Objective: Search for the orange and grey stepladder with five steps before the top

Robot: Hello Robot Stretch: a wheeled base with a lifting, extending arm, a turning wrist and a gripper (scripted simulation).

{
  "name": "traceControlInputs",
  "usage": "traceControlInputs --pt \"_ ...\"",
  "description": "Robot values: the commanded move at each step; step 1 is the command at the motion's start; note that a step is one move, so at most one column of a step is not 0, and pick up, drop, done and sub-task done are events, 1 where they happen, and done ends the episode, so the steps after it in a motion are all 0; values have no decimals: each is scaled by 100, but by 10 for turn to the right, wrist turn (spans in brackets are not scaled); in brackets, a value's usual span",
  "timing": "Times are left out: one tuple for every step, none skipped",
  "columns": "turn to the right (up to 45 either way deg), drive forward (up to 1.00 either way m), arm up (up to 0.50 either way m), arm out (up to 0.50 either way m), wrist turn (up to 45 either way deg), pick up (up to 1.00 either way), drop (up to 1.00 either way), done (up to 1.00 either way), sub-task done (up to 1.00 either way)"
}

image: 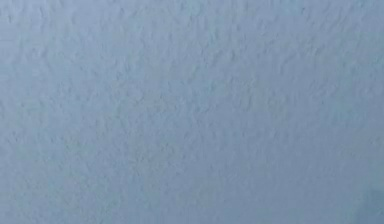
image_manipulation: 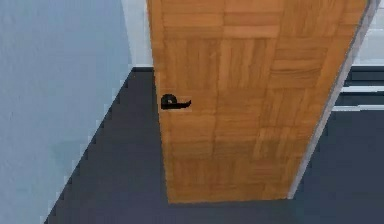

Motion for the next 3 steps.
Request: traceControlInputs --pt "0 30 0 0 0 0 0 0 0" --pt "-450 0 0 0 0 0 0 0 0" --pt "-180 0 0 0 0 0 0 0 0"
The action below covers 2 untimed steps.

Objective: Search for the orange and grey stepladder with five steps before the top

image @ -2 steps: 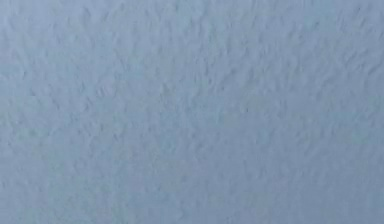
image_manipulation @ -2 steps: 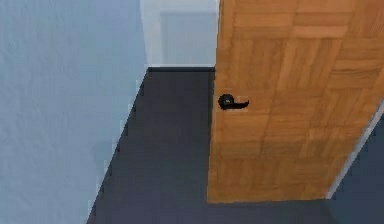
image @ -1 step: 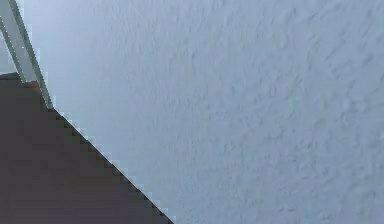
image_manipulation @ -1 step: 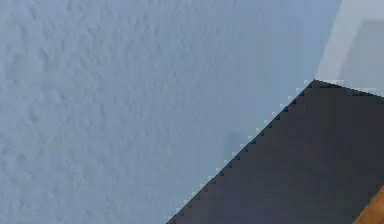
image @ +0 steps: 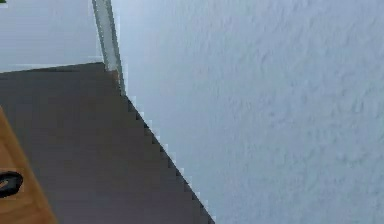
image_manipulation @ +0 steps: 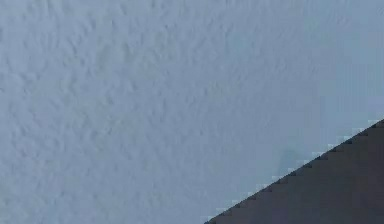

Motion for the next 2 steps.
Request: traceControlInputs --pt "0 65 0 0 0 0 0 0 0" --pt "-300 0 0 0 0 0 0 0 0"
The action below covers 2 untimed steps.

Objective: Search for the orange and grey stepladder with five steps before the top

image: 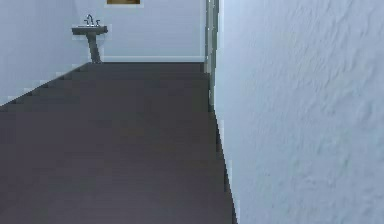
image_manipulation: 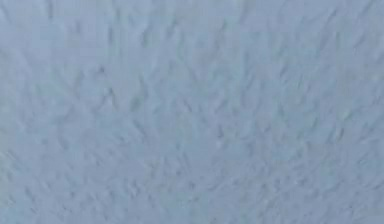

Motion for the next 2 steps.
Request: traceControlInputs --pt "0 100 0 0 0 0 0 0 0" --pt "0 100 0 0 0 0 0 0 0"
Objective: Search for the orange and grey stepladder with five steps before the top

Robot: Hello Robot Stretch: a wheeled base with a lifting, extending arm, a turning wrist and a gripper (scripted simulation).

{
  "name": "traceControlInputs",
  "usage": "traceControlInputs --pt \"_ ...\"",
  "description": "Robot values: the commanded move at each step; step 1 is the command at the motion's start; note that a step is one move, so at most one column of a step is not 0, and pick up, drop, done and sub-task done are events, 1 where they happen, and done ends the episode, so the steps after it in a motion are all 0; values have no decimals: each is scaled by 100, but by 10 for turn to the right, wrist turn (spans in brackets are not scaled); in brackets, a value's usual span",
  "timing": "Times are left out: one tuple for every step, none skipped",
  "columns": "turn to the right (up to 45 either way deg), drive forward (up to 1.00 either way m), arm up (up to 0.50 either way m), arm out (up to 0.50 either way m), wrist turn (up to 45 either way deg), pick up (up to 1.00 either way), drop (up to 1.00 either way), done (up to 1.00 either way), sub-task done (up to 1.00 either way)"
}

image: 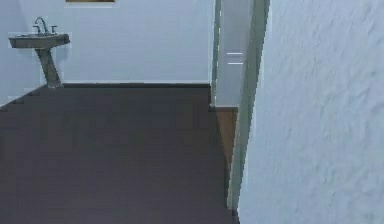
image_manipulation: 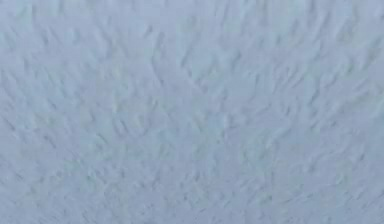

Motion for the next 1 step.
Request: traceControlInputs --pt "-30 0 0 0 0 0 0 0 0"
